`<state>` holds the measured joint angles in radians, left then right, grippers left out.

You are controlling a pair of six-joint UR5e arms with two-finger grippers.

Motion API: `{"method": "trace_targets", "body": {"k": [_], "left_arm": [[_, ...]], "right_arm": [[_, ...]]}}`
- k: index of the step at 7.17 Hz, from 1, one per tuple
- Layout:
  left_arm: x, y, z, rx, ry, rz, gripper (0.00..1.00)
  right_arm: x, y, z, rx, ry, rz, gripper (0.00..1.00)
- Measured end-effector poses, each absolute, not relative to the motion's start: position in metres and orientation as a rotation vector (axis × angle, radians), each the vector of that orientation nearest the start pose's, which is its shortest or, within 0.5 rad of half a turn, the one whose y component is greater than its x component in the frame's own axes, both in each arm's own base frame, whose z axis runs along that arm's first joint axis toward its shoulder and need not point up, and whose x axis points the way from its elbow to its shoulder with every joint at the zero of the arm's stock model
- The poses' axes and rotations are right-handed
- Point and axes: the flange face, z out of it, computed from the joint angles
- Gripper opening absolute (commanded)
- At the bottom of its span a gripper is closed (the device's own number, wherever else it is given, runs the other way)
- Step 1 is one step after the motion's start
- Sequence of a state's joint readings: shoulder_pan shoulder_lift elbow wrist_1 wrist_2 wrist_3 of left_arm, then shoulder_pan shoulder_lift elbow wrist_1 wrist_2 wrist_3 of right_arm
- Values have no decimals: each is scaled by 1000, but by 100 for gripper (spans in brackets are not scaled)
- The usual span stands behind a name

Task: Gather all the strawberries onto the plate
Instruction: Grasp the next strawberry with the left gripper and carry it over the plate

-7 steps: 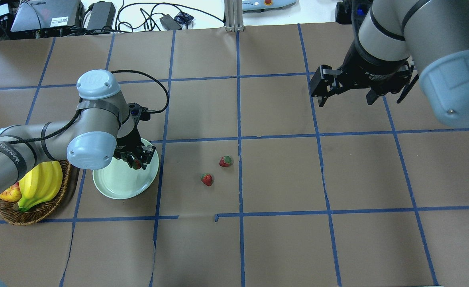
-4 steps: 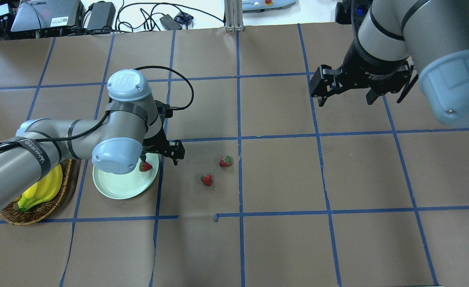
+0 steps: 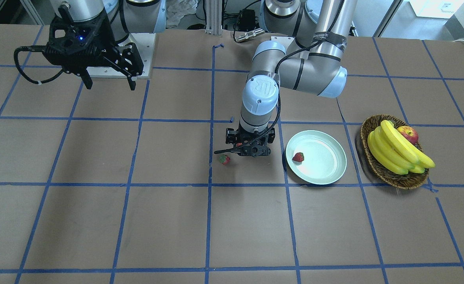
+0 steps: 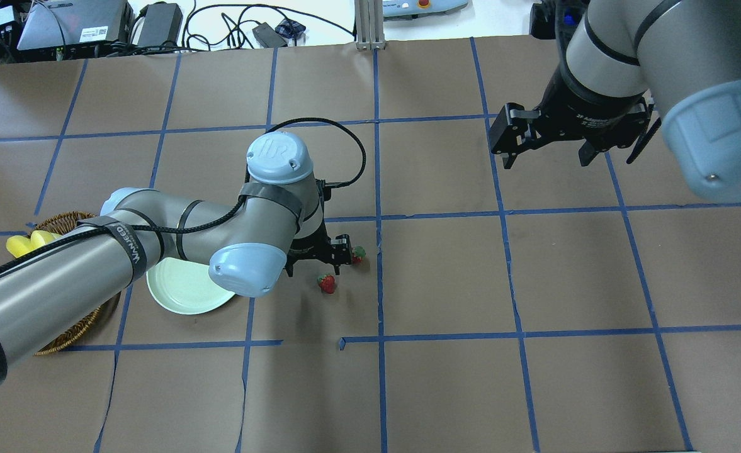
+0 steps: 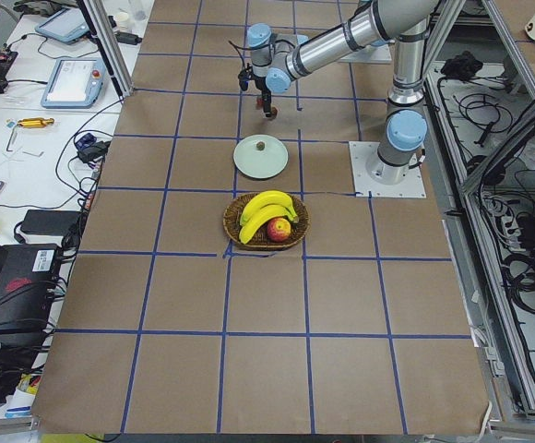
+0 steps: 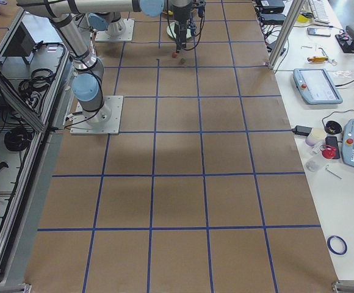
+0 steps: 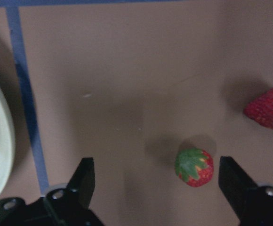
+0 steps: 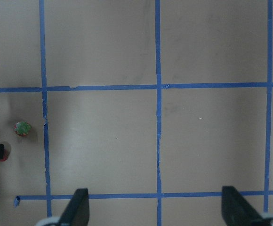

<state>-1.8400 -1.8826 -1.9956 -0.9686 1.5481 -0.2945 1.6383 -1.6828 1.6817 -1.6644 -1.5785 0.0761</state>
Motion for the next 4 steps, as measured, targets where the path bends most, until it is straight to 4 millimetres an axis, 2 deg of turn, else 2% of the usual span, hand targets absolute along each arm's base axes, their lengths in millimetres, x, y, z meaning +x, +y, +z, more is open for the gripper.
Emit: {"method": "trace_targets", "body": {"k": [1, 3, 4], "left_arm": [[-269, -451, 184, -62, 3128, 227, 69], [-271, -451, 173, -81, 3132, 257, 26], [-272, -450, 172, -82, 3130, 262, 14]], "right_arm": [[163, -443, 495, 15, 3139, -148, 100], [163, -443, 495, 15, 3138, -149, 100], [163, -443, 496, 15, 3137, -150, 100]]}}
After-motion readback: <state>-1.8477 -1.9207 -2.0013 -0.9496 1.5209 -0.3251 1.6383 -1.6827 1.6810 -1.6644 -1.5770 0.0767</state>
